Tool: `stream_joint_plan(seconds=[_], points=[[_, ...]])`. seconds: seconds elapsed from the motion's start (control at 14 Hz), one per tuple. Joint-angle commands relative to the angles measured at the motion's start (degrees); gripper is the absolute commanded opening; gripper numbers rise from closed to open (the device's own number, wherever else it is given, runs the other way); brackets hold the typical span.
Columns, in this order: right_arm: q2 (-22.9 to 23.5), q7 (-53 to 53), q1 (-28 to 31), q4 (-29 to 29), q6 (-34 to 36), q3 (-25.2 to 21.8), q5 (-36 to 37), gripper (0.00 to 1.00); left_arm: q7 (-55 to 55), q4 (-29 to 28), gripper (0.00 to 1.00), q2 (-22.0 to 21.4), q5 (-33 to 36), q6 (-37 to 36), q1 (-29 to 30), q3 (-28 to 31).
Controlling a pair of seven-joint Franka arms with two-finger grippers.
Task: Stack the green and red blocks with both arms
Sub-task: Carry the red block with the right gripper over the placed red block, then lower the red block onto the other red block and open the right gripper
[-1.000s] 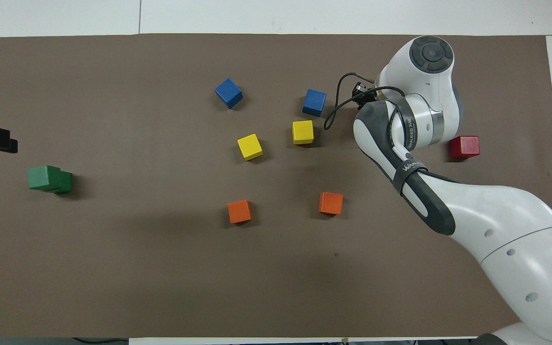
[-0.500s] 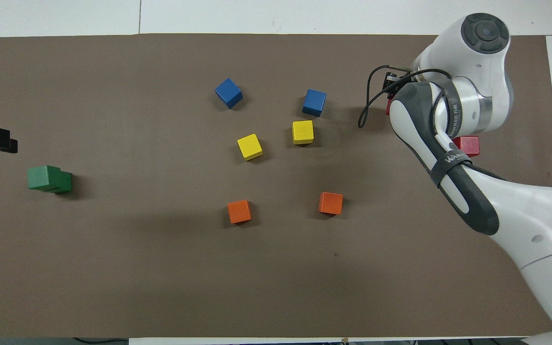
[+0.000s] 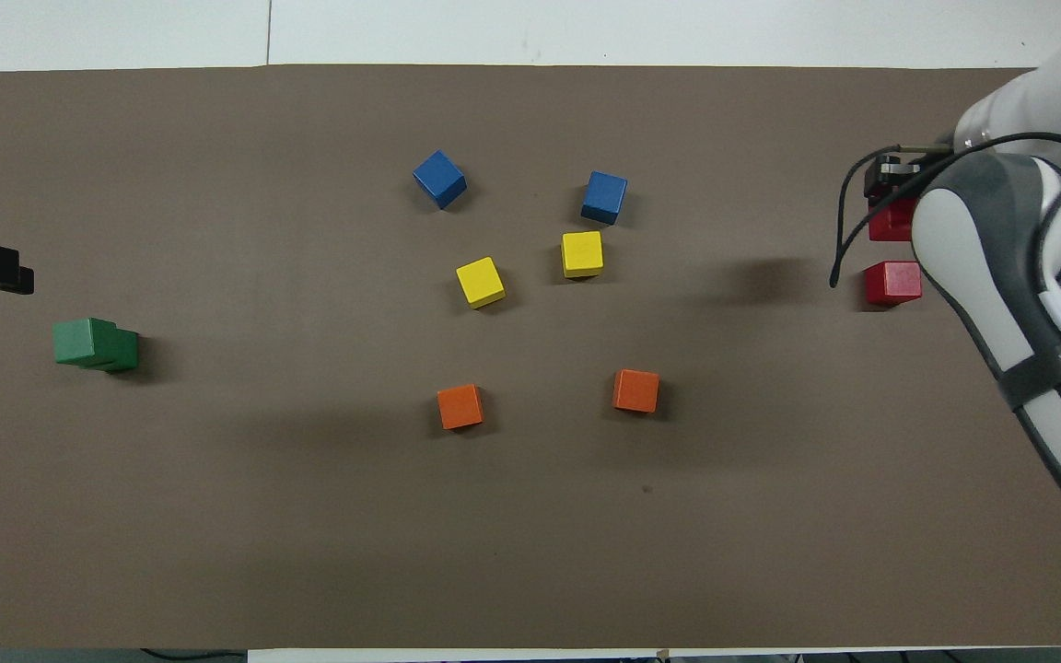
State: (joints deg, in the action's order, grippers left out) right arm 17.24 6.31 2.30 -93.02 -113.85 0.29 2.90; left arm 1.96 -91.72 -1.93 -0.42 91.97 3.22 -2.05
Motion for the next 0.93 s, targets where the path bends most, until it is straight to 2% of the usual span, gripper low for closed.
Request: stream_joint_plan(seconds=[0.0, 0.21, 0.86], points=[[-5.63, -3.66, 5.15, -9.26, -1.72, 0.94, -0.25, 0.0, -0.65, 0.58, 1.0, 0.08, 0.78, -0.03, -0.5, 0.47], [-6.87, -5.43, 7.62, -14.11, -7.51, 0.94, -1.22, 0.0, -0.82, 0.67, 1.0, 0.08, 0.86, 0.23, -0.67, 0.56], [-2.83, -7.53, 7.36, -14.73, -14.99, 1.03, -1.58, 0.0, -0.73, 0.58, 1.0, 0.08, 0.78, 0.23, -0.67, 0.56]])
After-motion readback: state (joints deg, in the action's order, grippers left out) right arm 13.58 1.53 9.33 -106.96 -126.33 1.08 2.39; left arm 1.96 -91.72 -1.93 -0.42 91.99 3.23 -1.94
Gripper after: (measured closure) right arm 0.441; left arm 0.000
